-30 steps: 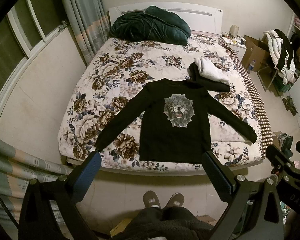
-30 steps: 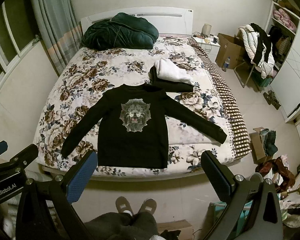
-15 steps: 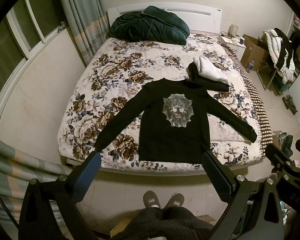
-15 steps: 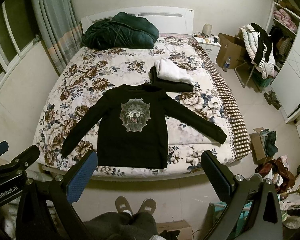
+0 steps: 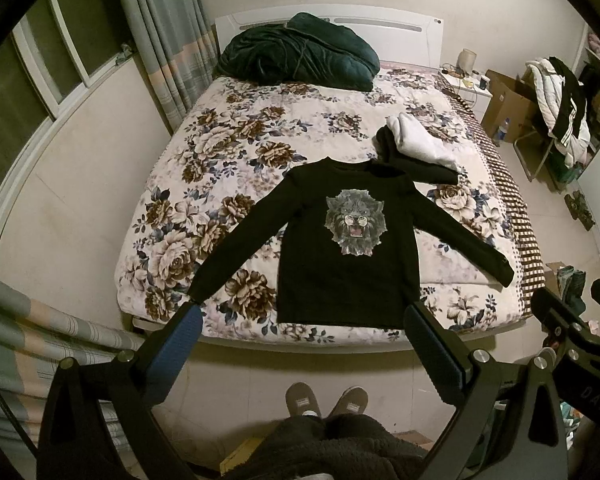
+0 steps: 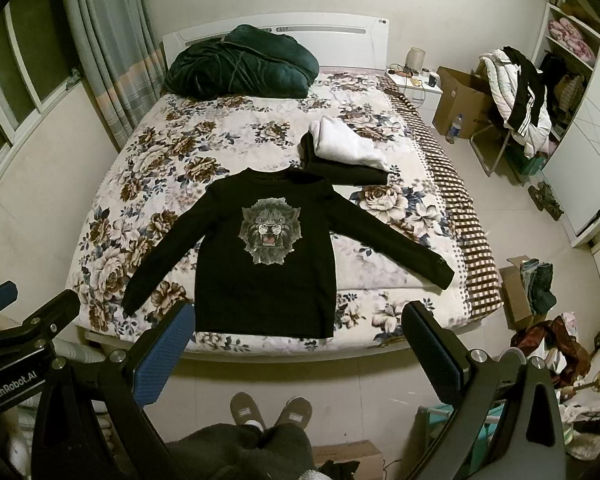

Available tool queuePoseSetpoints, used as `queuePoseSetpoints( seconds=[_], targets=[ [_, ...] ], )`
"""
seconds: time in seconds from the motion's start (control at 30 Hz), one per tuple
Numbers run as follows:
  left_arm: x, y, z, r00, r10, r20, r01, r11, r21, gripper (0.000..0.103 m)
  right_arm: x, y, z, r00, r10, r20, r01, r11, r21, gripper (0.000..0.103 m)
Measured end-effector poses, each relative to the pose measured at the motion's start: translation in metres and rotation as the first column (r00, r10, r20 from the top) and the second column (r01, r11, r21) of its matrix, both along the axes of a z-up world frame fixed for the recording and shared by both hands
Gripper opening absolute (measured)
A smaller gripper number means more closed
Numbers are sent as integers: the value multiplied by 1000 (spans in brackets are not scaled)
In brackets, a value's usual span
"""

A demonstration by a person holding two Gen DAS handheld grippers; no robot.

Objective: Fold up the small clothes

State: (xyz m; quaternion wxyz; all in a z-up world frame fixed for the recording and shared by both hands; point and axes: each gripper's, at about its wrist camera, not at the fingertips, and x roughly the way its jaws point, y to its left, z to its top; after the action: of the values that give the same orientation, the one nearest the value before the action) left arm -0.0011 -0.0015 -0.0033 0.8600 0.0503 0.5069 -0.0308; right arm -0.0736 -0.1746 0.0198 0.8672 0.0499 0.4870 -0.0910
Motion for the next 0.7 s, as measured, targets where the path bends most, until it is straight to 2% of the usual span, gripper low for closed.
queuePoseSetpoints(
  seconds=[0.7],
  targets=[
    [-1, -1, 0, 1000, 1, 1, -1, 1000, 1, 103, 2, 3, 1, 1000, 1, -3, -1, 1000, -2, 103]
  ],
)
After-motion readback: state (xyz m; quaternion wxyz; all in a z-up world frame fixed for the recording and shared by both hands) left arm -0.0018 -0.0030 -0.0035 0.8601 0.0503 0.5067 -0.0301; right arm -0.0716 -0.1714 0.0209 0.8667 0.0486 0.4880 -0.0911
